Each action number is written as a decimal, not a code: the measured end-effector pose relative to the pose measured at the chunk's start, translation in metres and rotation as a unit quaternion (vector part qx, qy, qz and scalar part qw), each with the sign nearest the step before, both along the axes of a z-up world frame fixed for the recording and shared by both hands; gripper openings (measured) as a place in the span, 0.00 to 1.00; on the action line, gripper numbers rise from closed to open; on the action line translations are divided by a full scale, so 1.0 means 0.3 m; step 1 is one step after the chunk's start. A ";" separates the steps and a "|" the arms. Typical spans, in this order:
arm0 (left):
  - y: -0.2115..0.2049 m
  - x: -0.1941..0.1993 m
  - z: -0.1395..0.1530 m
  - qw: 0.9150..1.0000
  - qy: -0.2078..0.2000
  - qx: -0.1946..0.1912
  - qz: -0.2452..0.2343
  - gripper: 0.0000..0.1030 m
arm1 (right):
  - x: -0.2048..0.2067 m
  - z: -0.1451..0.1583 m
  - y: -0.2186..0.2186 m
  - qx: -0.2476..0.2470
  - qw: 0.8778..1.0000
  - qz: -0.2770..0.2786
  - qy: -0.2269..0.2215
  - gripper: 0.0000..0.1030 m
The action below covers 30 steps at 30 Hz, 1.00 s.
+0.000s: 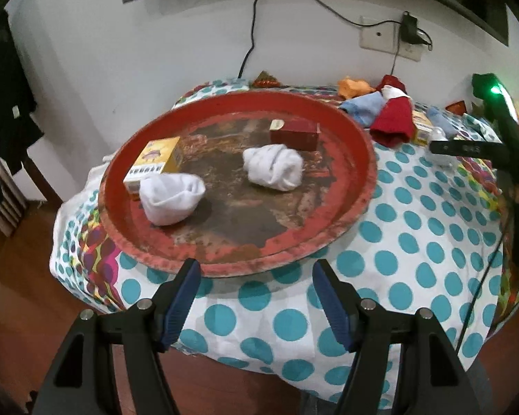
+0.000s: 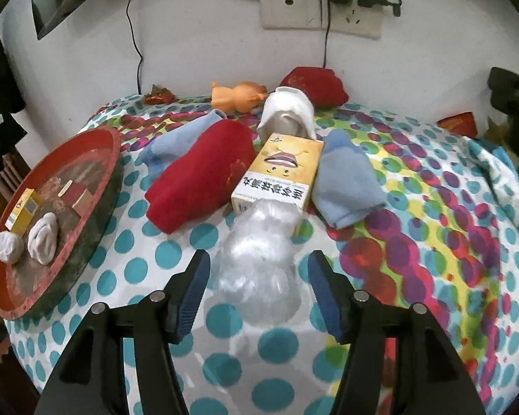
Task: Organize objects
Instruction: 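Grasp the clear plastic bag on the bed with the right gripper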
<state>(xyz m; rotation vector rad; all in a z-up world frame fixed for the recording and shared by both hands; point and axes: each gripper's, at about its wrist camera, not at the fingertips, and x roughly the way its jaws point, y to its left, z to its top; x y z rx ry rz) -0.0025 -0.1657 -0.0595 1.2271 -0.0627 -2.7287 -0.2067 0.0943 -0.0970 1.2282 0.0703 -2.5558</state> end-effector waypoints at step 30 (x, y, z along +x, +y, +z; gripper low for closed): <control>0.537 -0.566 -0.025 0.973 -0.040 0.014 -0.225 0.67 | -0.039 -0.045 0.246 0.037 0.999 0.014 0.003 0.42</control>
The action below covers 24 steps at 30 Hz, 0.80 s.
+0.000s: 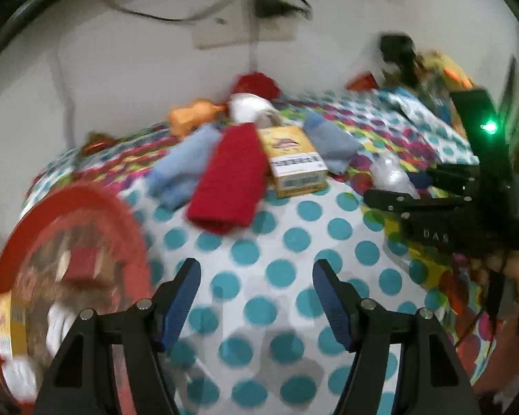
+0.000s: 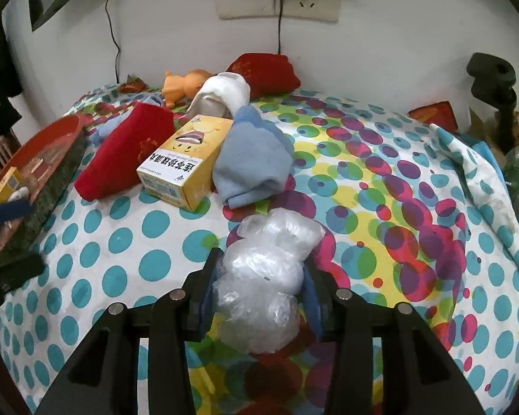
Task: Organize objects
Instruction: 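Grasp the clear plastic bag on the bed with the right gripper, then grasp the red sock on the bed with the left gripper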
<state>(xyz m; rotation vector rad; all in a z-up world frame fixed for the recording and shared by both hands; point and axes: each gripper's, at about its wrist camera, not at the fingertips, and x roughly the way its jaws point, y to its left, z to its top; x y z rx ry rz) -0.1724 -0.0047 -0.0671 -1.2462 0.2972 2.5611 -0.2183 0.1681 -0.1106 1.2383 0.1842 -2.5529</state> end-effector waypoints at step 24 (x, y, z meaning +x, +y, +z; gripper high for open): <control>0.057 -0.317 -0.093 0.996 -0.031 -0.063 0.051 0.67 | 0.019 0.004 -0.022 0.009 1.000 0.009 -0.002 0.48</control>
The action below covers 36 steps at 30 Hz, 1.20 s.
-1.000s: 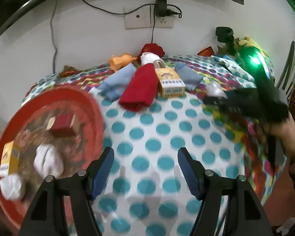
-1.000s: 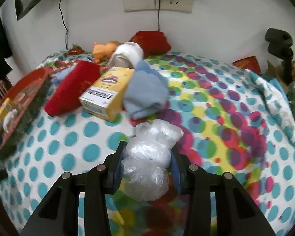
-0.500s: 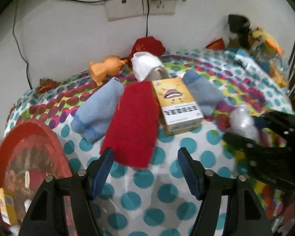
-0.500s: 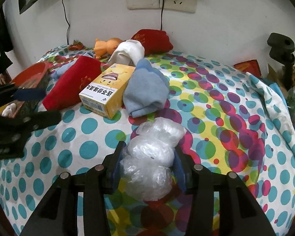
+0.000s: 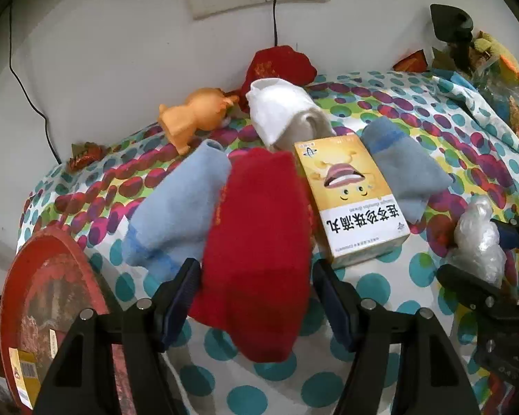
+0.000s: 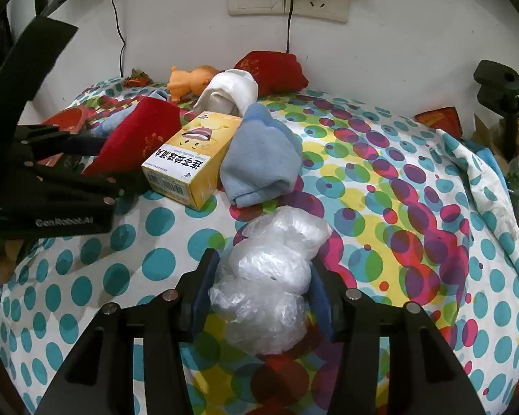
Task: Organize objects
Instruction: 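Grasp the red sock on the bed with the left gripper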
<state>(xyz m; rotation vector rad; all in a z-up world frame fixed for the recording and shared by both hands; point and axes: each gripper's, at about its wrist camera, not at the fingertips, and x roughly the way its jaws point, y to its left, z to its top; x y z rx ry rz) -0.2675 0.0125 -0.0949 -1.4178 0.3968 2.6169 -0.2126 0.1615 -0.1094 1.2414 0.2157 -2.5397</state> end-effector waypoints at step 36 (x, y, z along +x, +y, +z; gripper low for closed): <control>-0.013 0.263 -0.012 0.995 0.056 0.050 0.068 0.26 | -0.015 -0.005 -0.009 0.003 1.000 -0.004 0.001 0.45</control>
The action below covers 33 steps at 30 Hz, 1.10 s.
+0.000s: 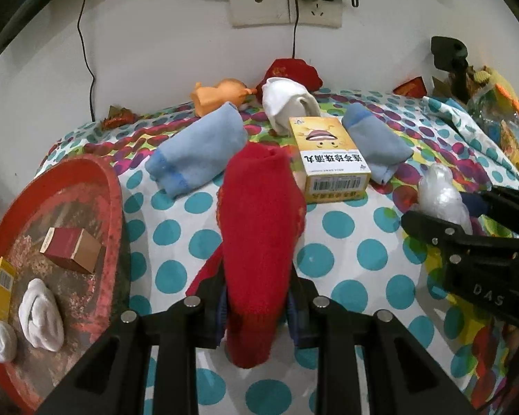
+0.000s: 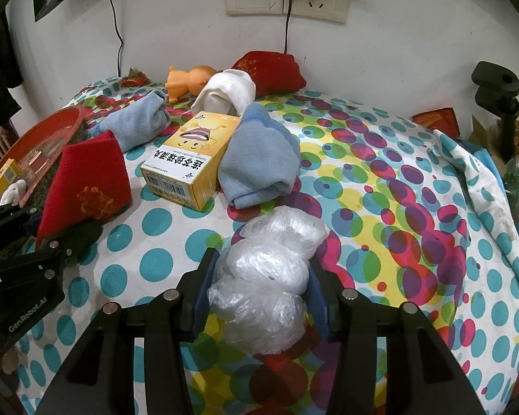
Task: Organize objects
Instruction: 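Grasp the red sock on the bed with the left gripper, then lift the red sock with the left gripper and carry it over the tray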
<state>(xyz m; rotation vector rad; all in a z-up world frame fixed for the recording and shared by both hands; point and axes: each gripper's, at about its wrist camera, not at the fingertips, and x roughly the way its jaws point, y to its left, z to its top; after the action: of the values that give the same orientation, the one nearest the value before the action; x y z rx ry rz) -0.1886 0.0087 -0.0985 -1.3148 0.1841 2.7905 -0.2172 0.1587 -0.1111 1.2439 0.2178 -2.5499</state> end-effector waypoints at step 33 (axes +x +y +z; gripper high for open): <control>-0.004 0.063 0.063 1.000 0.008 0.018 -0.012 0.26 | -0.003 -0.001 -0.002 0.000 1.000 0.001 0.000 0.46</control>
<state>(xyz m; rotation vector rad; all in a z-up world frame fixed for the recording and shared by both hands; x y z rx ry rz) -0.1695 0.0077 -0.0796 -1.2738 0.1468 2.7725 -0.2180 0.1581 -0.1113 1.2435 0.2187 -2.5491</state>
